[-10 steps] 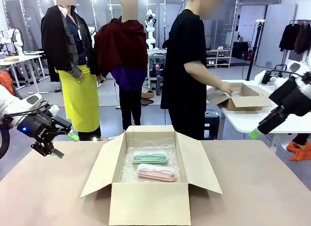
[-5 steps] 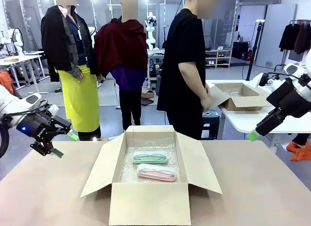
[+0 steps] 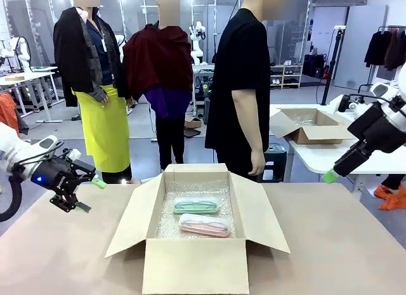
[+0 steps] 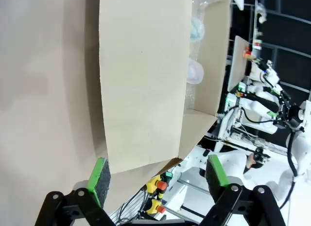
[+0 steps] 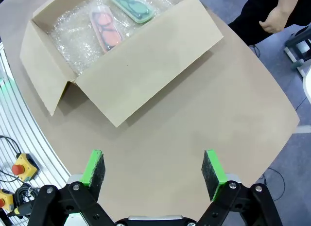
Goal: Pack the glasses set securely to prepare it for shipping.
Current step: Position the Package Box on the left side of the table.
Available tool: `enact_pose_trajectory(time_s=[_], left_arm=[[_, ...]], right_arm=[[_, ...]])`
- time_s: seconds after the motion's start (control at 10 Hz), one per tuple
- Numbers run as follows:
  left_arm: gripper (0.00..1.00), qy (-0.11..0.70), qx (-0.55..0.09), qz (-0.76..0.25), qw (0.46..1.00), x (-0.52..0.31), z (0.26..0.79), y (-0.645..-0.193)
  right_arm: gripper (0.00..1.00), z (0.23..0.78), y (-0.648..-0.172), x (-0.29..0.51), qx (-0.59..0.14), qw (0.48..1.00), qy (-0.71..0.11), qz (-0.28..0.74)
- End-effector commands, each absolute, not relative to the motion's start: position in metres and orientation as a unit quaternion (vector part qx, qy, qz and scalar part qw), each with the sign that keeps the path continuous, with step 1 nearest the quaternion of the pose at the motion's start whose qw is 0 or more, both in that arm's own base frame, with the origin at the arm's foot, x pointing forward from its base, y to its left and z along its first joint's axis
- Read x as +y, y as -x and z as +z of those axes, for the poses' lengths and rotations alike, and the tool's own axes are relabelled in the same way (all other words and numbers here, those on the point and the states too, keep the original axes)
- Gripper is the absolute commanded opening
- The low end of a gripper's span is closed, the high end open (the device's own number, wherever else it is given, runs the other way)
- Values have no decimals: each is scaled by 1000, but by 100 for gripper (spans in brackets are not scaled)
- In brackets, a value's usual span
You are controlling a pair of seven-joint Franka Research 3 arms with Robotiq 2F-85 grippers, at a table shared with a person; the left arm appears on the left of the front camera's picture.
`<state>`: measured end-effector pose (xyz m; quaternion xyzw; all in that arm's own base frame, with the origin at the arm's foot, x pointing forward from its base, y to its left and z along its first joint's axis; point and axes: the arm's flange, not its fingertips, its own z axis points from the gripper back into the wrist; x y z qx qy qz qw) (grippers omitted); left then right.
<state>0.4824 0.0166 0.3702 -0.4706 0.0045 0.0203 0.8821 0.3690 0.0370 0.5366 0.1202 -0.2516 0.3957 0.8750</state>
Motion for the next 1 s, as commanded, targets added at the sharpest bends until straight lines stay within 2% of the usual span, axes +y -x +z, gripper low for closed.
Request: enact_pose_trajectory(time_s=[0.0, 0.3, 0.9], left_arm=[[100, 502, 9, 17, 864, 27, 349, -493], [100, 517, -17, 23, 855, 19, 321, -506], [100, 531, -1, 60, 845, -6, 275, -523]], right_arm=[[100, 541, -369, 41, -247, 881, -113, 387], [100, 541, -369, 41, -247, 881, -113, 387], [100, 541, -369, 41, -247, 881, -113, 387]])
